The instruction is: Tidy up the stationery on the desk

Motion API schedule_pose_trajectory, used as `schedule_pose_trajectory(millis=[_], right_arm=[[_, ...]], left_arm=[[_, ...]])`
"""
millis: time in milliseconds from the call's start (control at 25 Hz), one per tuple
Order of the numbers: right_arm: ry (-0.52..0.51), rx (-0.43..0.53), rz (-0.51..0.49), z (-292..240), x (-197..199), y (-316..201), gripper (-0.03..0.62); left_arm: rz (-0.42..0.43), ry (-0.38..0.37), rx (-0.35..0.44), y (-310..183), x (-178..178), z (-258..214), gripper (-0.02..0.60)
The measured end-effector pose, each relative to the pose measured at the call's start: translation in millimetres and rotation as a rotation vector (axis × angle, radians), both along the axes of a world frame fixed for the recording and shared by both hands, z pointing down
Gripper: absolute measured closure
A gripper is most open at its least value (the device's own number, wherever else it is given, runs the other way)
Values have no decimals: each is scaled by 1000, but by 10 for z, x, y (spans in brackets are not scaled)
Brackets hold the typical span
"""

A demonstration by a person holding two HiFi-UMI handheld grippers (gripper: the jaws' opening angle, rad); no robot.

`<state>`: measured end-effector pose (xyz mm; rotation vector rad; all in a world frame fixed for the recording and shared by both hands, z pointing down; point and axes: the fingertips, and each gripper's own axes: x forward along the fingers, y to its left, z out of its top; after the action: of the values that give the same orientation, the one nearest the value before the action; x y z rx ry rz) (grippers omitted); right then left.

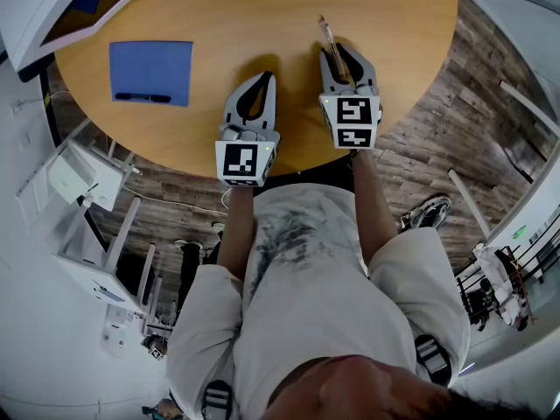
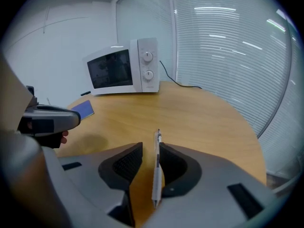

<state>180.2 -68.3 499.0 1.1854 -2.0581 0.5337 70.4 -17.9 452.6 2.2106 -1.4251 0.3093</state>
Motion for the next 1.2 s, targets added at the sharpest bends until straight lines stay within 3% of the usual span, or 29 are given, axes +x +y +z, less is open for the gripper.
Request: schedule_pose_trajectory(millis=[400,800,1200], right_arm=[[-25,66,-153,-244,-732,126,433],[-66,106,-391,-391,-1756,373,505],[-94,110,-575,-380,-2632,611,522]], left_arm=[[-70,17,27,126,-455,-129,572],[-237,27,48,376,-1253,-193,572],[-371,46,54,586,-1946,-125,572]])
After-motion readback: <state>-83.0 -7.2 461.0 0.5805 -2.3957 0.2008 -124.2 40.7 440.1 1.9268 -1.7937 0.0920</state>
